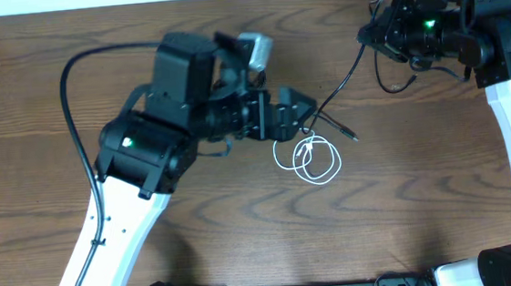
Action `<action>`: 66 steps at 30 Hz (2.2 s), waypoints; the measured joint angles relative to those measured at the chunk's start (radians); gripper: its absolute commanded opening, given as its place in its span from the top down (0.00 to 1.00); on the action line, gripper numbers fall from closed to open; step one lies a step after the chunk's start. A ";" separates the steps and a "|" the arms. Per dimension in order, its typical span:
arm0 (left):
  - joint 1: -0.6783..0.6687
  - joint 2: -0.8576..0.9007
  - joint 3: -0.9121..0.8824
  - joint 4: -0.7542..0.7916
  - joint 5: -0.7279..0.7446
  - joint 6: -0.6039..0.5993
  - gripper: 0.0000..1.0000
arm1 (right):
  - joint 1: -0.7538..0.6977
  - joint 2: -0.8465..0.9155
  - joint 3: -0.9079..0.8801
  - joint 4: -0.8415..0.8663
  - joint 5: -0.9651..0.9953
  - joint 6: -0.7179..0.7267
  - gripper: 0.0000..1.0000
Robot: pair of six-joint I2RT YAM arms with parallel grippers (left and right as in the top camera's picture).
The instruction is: Untangle cables
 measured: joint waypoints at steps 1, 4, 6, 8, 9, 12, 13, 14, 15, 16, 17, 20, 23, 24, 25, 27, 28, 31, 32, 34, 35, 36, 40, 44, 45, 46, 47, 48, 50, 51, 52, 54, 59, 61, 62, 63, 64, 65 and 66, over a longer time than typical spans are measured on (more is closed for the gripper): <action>-0.016 0.012 0.020 0.002 -0.016 0.006 0.02 | 0.000 0.000 0.000 0.000 0.000 0.002 0.99; -0.075 0.054 0.049 0.045 -0.077 0.026 0.05 | 0.000 0.000 0.000 -0.001 -0.003 0.007 0.98; -0.103 0.085 0.049 0.082 -0.117 0.032 0.06 | 0.000 0.000 0.000 -0.006 -0.003 0.008 0.98; -0.120 0.122 0.049 0.121 -0.150 0.037 0.06 | 0.000 0.000 0.000 -0.009 -0.003 0.009 0.99; -0.127 0.143 0.049 0.137 -0.161 0.038 0.06 | 0.000 0.000 0.000 -0.010 -0.003 0.009 0.98; -0.147 0.194 0.049 0.188 -0.186 0.039 0.06 | 0.000 0.000 0.000 -0.012 -0.003 0.009 0.98; -0.156 0.211 0.049 0.207 -0.192 0.039 0.06 | 0.000 0.000 0.000 -0.015 -0.003 0.009 0.98; -0.167 0.225 0.049 0.224 -0.196 0.039 0.06 | 0.000 0.000 0.000 -0.023 -0.003 0.009 0.98; -0.175 0.236 0.049 0.240 -0.201 0.039 0.07 | 0.000 0.000 0.000 -0.029 -0.003 0.009 0.98; -0.183 0.244 0.049 0.256 -0.203 0.039 0.09 | 0.000 0.000 0.000 -0.035 -0.003 0.010 0.98; -0.191 0.252 0.049 0.272 -0.205 0.039 0.14 | 0.000 0.000 0.000 -0.040 -0.003 0.010 0.98; -0.202 0.261 0.049 0.298 -0.212 0.042 0.34 | 0.000 0.000 0.000 -0.051 -0.003 0.011 0.98; -0.201 0.261 0.049 0.304 -0.233 0.047 0.45 | 0.000 0.000 0.000 -0.063 -0.003 0.011 0.98; -0.201 0.261 0.049 0.303 -0.238 0.051 0.51 | 0.000 0.000 0.000 -0.066 -0.003 0.011 0.98; -0.201 0.261 0.049 0.303 -0.243 0.049 0.57 | 0.000 0.000 0.000 -0.067 -0.003 0.012 0.98; -0.202 0.261 0.049 0.303 -0.249 0.053 0.73 | 0.000 0.000 0.000 -0.067 -0.003 0.011 0.98; -0.202 0.261 0.049 0.303 -0.250 0.058 0.81 | 0.000 0.000 0.000 -0.068 -0.003 0.012 0.96; -0.202 0.261 0.049 0.292 -0.256 0.057 0.92 | 0.000 0.000 0.000 -0.070 -0.003 0.008 0.90; -0.201 0.261 0.049 0.287 -0.259 0.057 0.92 | 0.001 0.000 0.000 -0.071 -0.002 0.001 0.90; -0.196 0.261 0.049 0.270 -0.261 0.057 0.93 | 0.001 0.000 0.000 -0.080 0.015 -0.013 0.87; -0.193 0.261 0.049 0.261 -0.262 0.057 0.92 | 0.001 0.000 0.000 -0.093 0.032 -0.019 0.82; -0.188 0.261 0.049 0.252 -0.264 0.057 0.93 | 0.001 0.000 0.000 -0.101 0.048 -0.020 0.73; -0.166 0.261 0.049 0.224 -0.254 0.056 0.93 | 0.000 0.000 0.000 -0.147 0.180 -0.035 0.27; -0.153 0.261 0.049 0.237 -0.156 0.070 0.93 | 0.000 0.000 0.000 -0.166 0.290 -0.046 0.21; -0.153 0.261 0.049 0.244 -0.117 0.081 0.93 | 0.000 0.000 -0.001 -0.166 0.301 -0.046 0.20; -0.153 0.261 0.049 0.249 -0.075 0.090 0.93 | 0.000 0.000 -0.002 -0.166 0.311 -0.047 0.18; -0.153 0.261 0.049 0.250 -0.034 0.099 0.92 | 0.000 0.000 -0.002 -0.167 0.314 -0.047 0.17; -0.153 0.261 0.049 0.250 -0.012 0.106 0.93 | 0.000 0.000 -0.002 -0.167 0.314 -0.047 0.17; -0.154 0.261 0.049 0.250 0.048 0.122 0.93 | 0.000 0.000 -0.003 -0.159 0.306 -0.048 0.15; -0.154 0.261 0.049 0.250 0.067 0.128 0.92 | 0.000 0.000 -0.003 -0.150 0.300 -0.048 0.15; -0.154 0.261 0.049 0.250 0.093 0.136 0.93 | 0.000 0.000 -0.003 -0.137 0.294 -0.047 0.15; -0.154 0.261 0.049 0.250 0.151 0.154 0.93 | 0.000 0.000 -0.003 -0.112 0.283 -0.047 0.15; -0.154 0.261 0.049 0.250 0.251 0.181 0.92 | 0.000 0.000 -0.003 -0.056 0.275 -0.043 0.20; -0.154 0.261 0.049 0.250 0.280 0.190 0.93 | 0.000 0.000 -0.003 -0.054 0.274 -0.043 0.28; -0.154 0.261 0.049 0.250 0.304 0.197 0.93 | 0.000 0.000 -0.003 -0.055 0.272 -0.040 0.33; -0.154 0.261 0.049 0.251 0.320 0.203 0.93 | 0.000 0.000 -0.003 -0.055 0.270 -0.040 0.36; -0.154 0.261 0.049 0.251 0.337 0.210 0.93 | 0.000 0.000 -0.003 -0.056 0.267 -0.038 0.39; -0.154 0.261 0.049 0.251 0.353 0.216 0.93 | 0.000 0.001 -0.003 -0.059 0.264 -0.034 0.41; -0.154 0.261 0.049 0.251 0.363 0.219 0.92 | 0.000 0.002 -0.003 -0.063 0.260 -0.034 0.44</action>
